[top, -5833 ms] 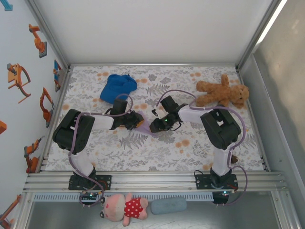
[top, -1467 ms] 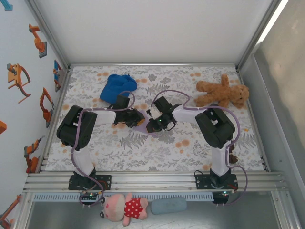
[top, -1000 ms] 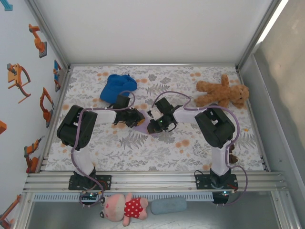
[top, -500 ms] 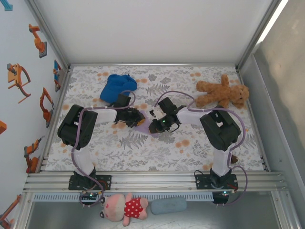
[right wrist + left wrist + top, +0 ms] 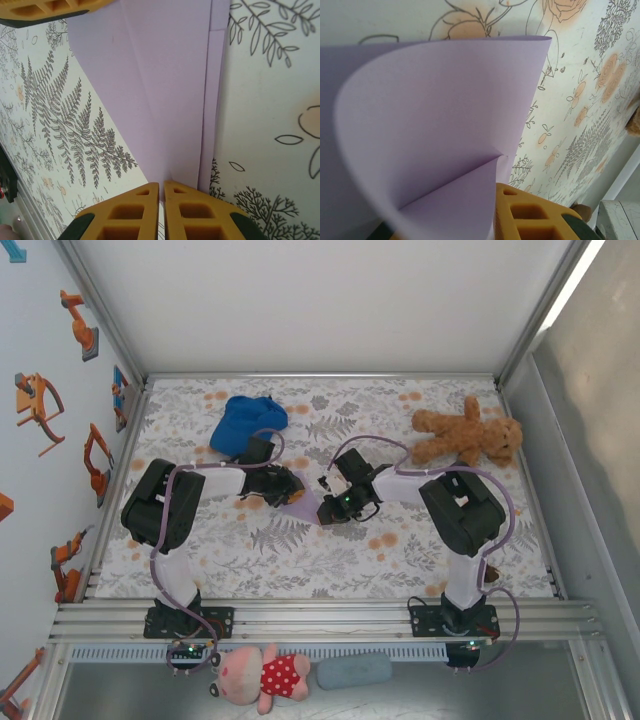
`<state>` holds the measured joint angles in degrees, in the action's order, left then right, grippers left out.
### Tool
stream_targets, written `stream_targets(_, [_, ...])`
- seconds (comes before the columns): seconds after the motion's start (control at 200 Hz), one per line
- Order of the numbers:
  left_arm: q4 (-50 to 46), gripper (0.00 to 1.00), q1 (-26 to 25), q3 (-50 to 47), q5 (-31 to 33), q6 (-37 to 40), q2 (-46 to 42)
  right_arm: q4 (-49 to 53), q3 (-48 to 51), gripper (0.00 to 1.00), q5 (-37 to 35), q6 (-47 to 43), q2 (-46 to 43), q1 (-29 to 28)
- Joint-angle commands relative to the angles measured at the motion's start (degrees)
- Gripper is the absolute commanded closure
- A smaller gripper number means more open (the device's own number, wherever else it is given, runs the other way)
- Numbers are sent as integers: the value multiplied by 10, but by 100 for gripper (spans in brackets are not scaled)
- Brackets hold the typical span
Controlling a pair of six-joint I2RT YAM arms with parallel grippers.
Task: Fold a paper plane with a square sheet of paper (pick it up from the middle)
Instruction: Fourth fold the wing at the center of the table.
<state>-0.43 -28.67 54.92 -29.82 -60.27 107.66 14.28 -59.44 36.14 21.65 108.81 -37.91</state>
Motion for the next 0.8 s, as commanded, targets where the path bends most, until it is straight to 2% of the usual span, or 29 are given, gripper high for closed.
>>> stream_targets(0.0, [-71, 81, 2, -10, 28, 11, 32, 32, 13, 89, -19, -4, -18, 7])
stream_targets(0.195, [-73, 81, 2, -6, 28, 12, 32, 26, 12, 89, -19, -3, -48, 7])
stream_targets(0.371, [-72, 81, 1, 0, 24, 15, 26, 19, 14, 81, -54, 0, -78, 8])
stream_targets(0.686, [-60, 80, -1, 2, 15, 13, 20, 35, -38, 61, -94, 6, -31, 5])
stream_targets(0.796, [-52, 80, -2, 1, 10, 12, 17, 48, -67, 60, -83, 2, 1, -1])
